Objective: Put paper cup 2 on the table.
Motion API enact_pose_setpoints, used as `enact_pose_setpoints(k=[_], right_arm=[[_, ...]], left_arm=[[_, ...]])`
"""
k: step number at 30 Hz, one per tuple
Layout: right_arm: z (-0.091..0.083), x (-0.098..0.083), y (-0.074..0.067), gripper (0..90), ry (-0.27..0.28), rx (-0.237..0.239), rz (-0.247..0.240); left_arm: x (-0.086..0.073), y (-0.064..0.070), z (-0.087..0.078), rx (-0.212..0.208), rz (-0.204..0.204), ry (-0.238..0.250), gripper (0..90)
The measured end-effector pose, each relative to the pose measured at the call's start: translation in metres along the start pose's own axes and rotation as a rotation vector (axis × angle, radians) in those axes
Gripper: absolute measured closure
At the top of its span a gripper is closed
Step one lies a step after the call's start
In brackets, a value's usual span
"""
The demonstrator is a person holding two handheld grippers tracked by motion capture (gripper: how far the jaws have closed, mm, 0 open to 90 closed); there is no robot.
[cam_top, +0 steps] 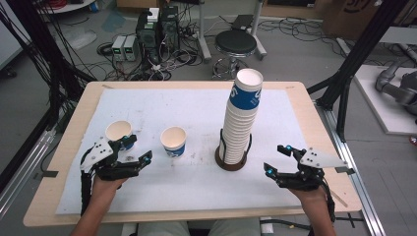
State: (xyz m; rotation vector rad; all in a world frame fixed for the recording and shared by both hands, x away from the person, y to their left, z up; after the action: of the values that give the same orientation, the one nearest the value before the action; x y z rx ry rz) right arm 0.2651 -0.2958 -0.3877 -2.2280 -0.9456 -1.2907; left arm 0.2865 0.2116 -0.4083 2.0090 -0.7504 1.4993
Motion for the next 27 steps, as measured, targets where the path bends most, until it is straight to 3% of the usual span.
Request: enact_pose_setpoints(k=[4,27], right_arm=[[-0.0003,-0.002,0.0,21.9,-0.009,-0.01,0.012],[0.0011,-0.0023,-0.0023,21.8,-0.002,-0.031,0.023]], left_arm=[[0.0012,0.0008,-0.0044,0.0,0.004,0.022,17.3],[-0.0038,0.0001,-0.0053,-0.009,0.008,0.03,17.3]])
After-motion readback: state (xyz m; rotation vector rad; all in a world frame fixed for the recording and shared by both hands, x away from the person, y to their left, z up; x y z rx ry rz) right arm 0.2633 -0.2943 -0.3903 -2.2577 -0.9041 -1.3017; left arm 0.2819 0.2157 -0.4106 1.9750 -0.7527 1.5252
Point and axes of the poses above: each handheld gripper's, and its own axes: z roughly forward along the jaws, x roughly out of its top, y roughly to its right, the point moved 2 cm from there along z, roughly forward along the jaws, and after that the axes turned 9 degrees about -y, right-handed, at the moved point
